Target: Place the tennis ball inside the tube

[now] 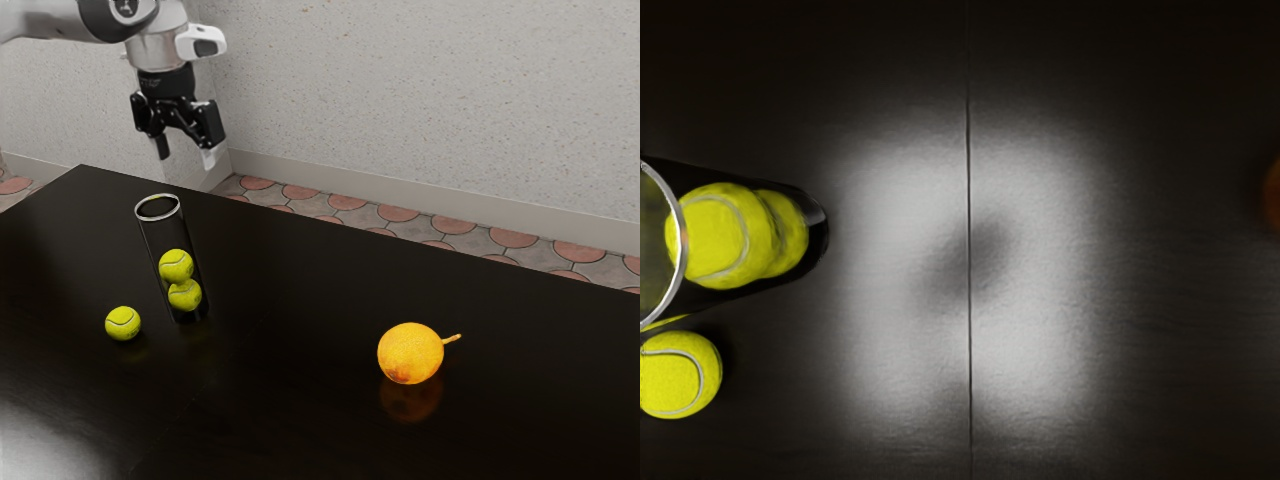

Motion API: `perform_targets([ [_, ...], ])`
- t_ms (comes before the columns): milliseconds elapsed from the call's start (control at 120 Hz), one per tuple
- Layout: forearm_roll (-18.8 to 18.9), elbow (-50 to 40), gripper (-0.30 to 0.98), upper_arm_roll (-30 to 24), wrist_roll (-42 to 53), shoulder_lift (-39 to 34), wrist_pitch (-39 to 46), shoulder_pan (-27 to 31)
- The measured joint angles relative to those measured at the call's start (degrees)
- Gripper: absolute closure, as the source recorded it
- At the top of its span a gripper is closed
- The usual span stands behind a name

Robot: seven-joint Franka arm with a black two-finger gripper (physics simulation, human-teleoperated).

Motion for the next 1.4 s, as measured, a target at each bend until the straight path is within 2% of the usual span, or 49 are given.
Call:
perform_targets([
  [167, 0.86, -6.31, 0.02, -0.19, -0.07, -4.20, 0.73, -0.07],
  [233, 1.29, -13.27, 0.02, 0.19, 0.90, -7.43, 2.06, -0.85],
  [375, 1.77, -28.53, 0.02, 1.87, 7.25, -11.04, 11.09, 3.16],
  [583, 1.92, -39.57, 0.02, 6.39, 16.96, -9.47, 25.39, 5.58],
  [808, 1.57, -44.63, 0.02, 6.76, 26.03, -3.44, 39.12, 9.65],
  [950, -3.16, -45.37, 0.02, 7.69, 28.50, -0.90, 43.72, 11.02],
  [1125, -5.31, -46.27, 0.02, 9.16, 26.37, -0.73, 43.71, 12.40],
  [1400, -5.62, -46.51, 0.02, 9.25, 20.55, 1.40, 41.88, 11.77],
])
